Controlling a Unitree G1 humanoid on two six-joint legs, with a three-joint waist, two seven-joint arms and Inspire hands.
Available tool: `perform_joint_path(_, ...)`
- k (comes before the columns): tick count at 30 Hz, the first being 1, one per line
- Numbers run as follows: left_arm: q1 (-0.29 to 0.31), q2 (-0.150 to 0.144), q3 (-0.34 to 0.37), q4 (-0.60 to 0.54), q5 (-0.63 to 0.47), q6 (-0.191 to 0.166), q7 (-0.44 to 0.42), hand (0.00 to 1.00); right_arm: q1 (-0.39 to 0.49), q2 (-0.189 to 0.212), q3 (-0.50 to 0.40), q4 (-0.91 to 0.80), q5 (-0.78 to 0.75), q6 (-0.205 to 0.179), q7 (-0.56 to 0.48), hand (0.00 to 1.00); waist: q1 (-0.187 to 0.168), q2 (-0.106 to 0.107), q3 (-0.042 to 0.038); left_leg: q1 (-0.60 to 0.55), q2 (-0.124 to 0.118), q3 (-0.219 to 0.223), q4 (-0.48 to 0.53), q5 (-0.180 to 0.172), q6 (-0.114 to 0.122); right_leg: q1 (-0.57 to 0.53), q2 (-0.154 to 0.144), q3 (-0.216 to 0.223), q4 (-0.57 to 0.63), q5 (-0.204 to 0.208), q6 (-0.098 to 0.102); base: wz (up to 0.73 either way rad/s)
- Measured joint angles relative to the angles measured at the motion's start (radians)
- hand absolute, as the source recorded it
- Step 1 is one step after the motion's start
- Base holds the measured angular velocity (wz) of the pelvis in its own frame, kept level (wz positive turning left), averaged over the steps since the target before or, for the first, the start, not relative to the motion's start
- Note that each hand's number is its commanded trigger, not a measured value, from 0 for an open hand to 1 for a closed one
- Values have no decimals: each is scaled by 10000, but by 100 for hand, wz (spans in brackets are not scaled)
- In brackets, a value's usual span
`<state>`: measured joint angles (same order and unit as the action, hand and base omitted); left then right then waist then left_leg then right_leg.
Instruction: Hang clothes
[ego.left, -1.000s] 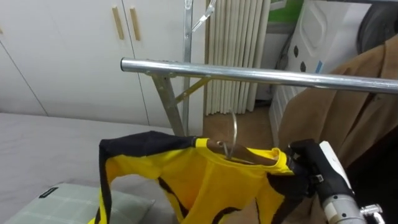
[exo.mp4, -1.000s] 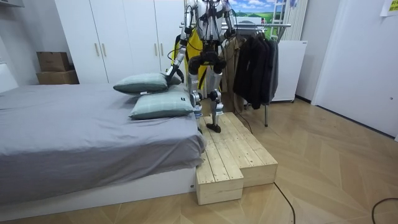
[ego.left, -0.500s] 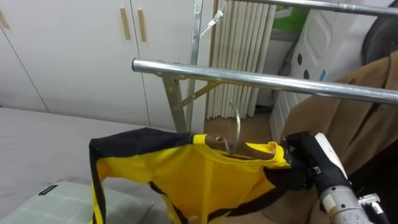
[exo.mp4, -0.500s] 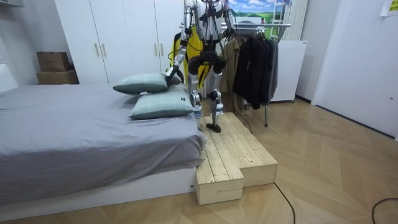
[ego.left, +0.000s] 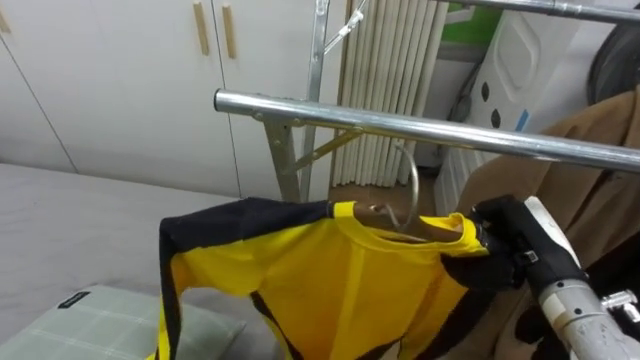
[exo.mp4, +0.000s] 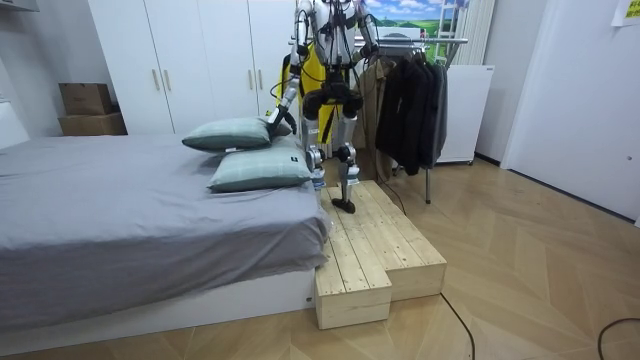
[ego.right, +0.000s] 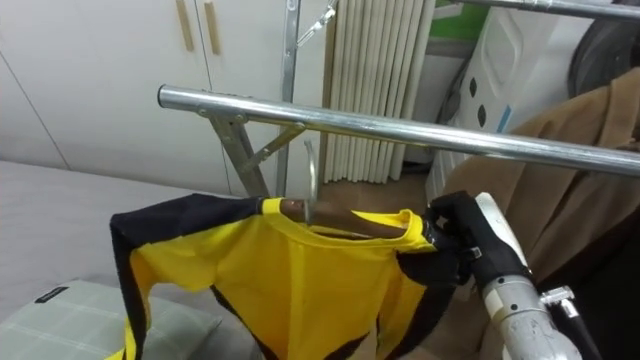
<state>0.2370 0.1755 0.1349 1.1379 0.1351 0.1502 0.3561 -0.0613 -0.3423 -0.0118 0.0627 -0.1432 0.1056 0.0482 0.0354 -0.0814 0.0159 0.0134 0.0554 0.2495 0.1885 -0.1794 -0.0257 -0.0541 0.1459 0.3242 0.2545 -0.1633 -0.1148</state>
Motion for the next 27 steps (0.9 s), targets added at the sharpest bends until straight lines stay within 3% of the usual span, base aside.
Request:
perform_joint_path(8, -9, 4, 11, -3, 1, -9, 0, 0, -171, -150, -121, 457, 779, 26, -31, 100, 39, 2, 1, 9, 12, -56, -2, 1, -1, 40, -6, -124, -30, 4, -8, 1)
perform_joint_path(27, -135, 22, 90, -6, 145, -87, -414, 0, -625, -179, -116, 1744, 2350, 26, -266, 100, 517, 2, 2, 322, 24, -100, -21, 4, -9, 444, -31, -248, -206, 28, -50, 2)
